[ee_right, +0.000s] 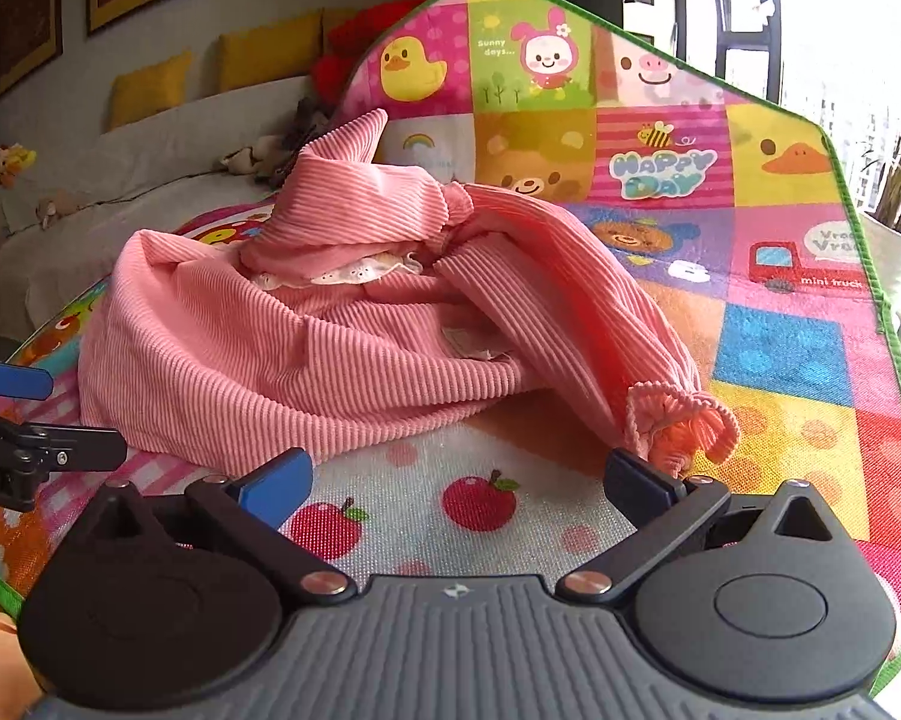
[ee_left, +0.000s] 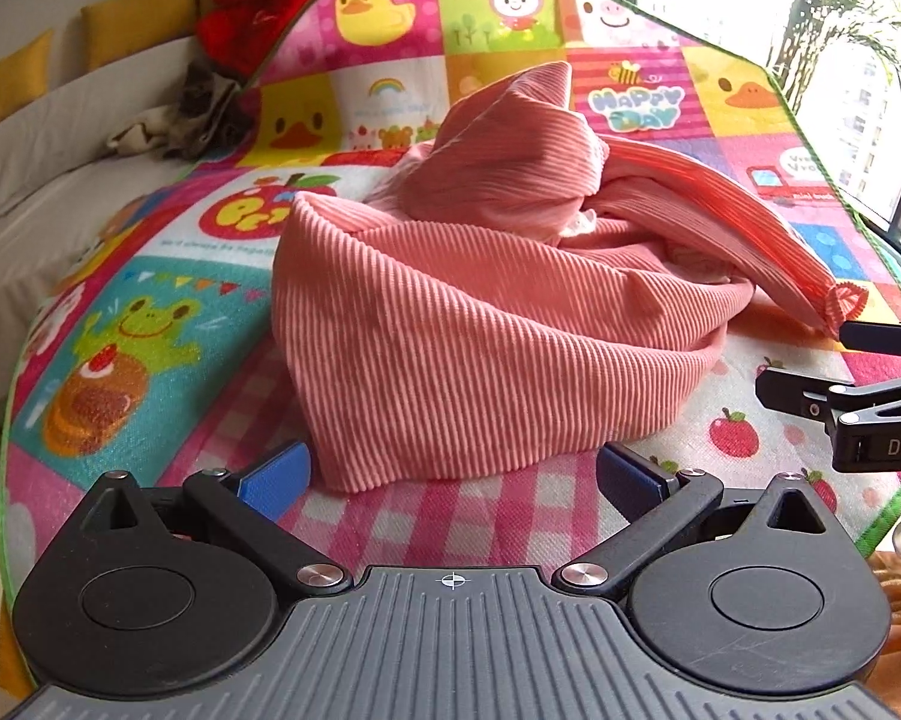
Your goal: Fold clothes
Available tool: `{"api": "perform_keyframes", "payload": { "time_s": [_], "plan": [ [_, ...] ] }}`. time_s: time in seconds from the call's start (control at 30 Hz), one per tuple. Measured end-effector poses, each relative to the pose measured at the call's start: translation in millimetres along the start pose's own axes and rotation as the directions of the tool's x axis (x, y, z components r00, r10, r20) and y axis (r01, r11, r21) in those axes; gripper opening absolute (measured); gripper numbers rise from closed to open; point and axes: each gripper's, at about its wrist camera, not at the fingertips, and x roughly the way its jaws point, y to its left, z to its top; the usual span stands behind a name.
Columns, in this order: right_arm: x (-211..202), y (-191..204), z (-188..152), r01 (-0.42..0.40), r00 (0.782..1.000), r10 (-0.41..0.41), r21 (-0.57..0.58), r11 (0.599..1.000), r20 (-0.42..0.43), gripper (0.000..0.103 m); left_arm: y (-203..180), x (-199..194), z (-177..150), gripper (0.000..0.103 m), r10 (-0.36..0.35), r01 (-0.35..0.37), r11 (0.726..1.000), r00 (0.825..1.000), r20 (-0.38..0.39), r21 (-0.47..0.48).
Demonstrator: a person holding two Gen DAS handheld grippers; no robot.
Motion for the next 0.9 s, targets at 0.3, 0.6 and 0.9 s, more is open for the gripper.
{"api": "perform_keyframes", "payload": {
  "time_s": [0.3,0.6,0.9],
  "plan": [
    [-1.6,4.2,0.6,0.010,1.000,-0.011,-0.020,1.000,-0.016,0.103,1.4,4.4,0.1,0.103,-0.002,0.002,1.000,1.000,-0.014,-0.003],
    [2.4,2.5,0.0,0.009,0.999,-0.010,-0.012,1.000,-0.039,0.103,0.8,8.2,-1.9,0.103,-0.009,0.008,1.000,0.999,-0.032,-0.007],
    [4.3,1.6,-1.0,0.001,0.999,-0.001,-0.005,1.000,-0.052,0.103,1.0,9.9,-1.0,0.103,-0.014,0.014,1.000,0.999,-0.046,-0.009]
  ]
}}
